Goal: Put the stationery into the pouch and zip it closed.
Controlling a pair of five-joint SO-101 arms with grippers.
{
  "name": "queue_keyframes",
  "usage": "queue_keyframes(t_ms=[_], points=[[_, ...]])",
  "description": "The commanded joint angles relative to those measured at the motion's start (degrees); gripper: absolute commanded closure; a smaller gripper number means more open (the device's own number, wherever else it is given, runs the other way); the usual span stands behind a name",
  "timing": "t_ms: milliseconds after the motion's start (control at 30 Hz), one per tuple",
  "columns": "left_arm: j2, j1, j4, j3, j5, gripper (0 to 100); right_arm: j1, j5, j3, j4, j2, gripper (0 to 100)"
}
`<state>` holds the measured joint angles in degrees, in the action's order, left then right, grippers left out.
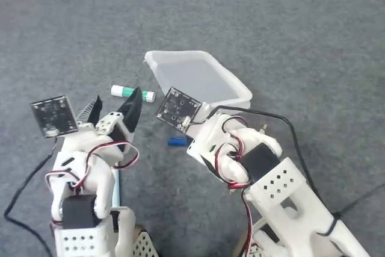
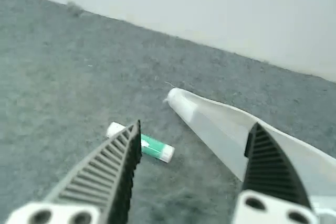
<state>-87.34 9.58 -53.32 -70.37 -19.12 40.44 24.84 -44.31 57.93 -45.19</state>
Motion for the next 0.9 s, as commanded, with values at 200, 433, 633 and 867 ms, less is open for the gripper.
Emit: queue_keyframes(t_ms=[200,433,633,867], points=[[-1.0,-1.1,-0.3,1.9,-6.1,70,0.1,-6.2,-1.1,-7.2,-2.3,99.1],[-1.0,-2.9,-0.5,1.7,-3.4,69,-2.9,-6.7,-2.7,-10.4,-2.3,99.1],[-1.0,-10.4,-4.0,2.0,0.3,69,-2.9,-6.8,-2.7,-10.4,-2.3,99.1],[-1.0,-12.5,-4.0,0.8,1.7,69,-2.9,-8.9,-2.6,-10.4,-2.4,99.1]])
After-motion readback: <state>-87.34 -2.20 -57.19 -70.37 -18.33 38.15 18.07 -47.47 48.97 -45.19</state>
